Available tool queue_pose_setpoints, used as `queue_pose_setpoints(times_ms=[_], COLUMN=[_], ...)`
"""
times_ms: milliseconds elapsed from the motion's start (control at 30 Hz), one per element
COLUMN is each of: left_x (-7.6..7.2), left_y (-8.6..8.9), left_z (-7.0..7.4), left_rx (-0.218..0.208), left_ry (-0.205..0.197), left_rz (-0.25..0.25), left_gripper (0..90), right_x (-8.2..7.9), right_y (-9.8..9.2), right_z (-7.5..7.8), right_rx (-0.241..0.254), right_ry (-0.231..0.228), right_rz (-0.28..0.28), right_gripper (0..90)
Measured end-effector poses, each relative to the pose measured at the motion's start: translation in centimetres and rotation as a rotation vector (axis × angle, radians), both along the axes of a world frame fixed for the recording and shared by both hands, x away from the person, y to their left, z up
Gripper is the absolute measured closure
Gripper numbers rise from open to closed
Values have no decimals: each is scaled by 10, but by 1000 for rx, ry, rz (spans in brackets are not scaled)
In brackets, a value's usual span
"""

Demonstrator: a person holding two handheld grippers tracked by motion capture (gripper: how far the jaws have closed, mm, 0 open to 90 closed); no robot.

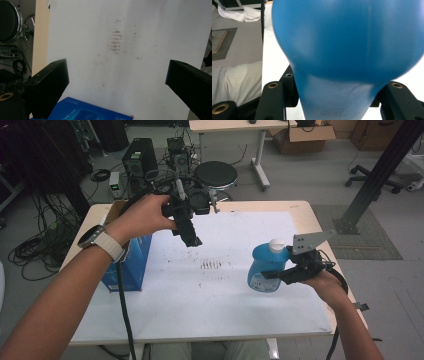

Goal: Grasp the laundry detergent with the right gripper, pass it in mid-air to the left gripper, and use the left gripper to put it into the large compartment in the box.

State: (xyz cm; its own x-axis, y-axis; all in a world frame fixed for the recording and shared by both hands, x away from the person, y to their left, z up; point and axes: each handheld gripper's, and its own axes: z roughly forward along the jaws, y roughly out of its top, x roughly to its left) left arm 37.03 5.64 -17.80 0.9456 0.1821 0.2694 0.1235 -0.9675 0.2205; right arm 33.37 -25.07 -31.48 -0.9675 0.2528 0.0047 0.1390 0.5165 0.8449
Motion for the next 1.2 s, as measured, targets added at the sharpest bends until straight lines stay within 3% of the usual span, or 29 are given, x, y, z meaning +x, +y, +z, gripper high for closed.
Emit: queue_pose_setpoints(times_ms=[400,633,1000,1200], left_x=[-26,-39,-45,-48], left_y=[-14,-17,-15,-15], left_z=[5,9,6,9], left_rx=[1,-19,-26,-49], left_ry=[16,61,108,136], left_rz=[-66,-108,-117,-128], left_gripper=[54,54,54,57], right_x=[3,4,4,4], right_y=[36,58,86,98], right_z=[14,17,16,13], right_rx=[-37,-44,-39,-25], right_ry=[-21,-37,-35,-30], right_rz=[66,104,157,175], right_gripper=[444,444,444,444])
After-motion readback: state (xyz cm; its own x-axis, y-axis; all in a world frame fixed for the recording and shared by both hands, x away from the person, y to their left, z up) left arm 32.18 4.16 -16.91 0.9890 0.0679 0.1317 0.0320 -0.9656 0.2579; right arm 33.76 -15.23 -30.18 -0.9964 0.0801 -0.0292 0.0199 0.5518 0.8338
